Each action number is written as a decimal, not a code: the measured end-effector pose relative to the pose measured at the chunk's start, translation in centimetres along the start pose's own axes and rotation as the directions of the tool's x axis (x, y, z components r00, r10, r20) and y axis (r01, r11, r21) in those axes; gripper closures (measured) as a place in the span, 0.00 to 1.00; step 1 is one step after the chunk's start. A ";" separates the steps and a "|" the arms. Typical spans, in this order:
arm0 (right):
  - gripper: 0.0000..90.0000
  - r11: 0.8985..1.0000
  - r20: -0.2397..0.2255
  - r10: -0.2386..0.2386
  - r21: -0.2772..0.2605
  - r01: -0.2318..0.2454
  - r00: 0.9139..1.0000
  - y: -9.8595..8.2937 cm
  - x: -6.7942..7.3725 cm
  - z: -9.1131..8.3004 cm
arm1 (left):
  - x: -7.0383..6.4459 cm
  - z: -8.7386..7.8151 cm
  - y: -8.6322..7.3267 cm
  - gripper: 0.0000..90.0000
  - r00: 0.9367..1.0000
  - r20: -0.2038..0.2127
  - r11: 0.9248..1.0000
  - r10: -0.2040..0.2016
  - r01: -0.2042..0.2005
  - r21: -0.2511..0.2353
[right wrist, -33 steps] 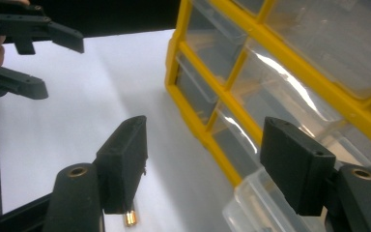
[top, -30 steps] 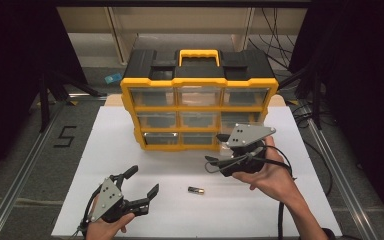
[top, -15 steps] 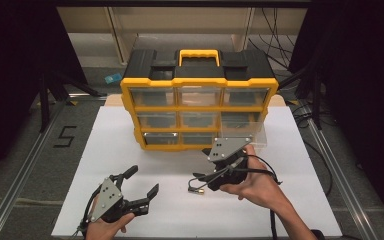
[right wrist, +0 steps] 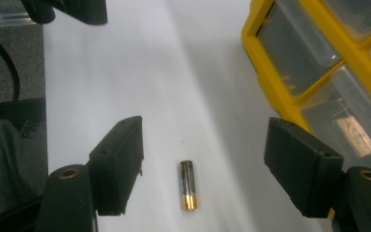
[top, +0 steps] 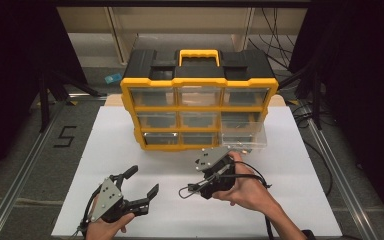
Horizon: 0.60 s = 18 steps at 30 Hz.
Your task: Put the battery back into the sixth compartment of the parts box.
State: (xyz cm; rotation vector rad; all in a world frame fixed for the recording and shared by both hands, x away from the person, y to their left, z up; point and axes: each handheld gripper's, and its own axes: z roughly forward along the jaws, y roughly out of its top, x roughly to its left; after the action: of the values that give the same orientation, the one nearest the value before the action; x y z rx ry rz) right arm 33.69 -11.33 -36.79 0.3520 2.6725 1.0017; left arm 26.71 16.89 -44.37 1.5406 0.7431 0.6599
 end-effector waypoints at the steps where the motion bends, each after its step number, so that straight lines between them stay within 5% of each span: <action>1: 0.34 1.000 -0.004 0.001 0.005 -0.001 1.000 -0.1 0.0 0.2 | 0.0 0.0 0.0 0.18 1.000 0.000 1.000 0.000 0.000 -0.001; 18: 0.35 0.993 -0.053 0.024 0.120 -0.018 0.998 -1.8 -0.1 3.8 | 0.0 0.0 0.0 0.18 1.000 0.001 1.000 -0.001 0.001 0.000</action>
State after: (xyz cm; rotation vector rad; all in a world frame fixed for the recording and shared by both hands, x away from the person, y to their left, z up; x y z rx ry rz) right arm 34.75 -10.41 -40.74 0.3830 2.7913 0.8707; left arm 26.71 16.85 -44.40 1.5406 0.7431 0.6586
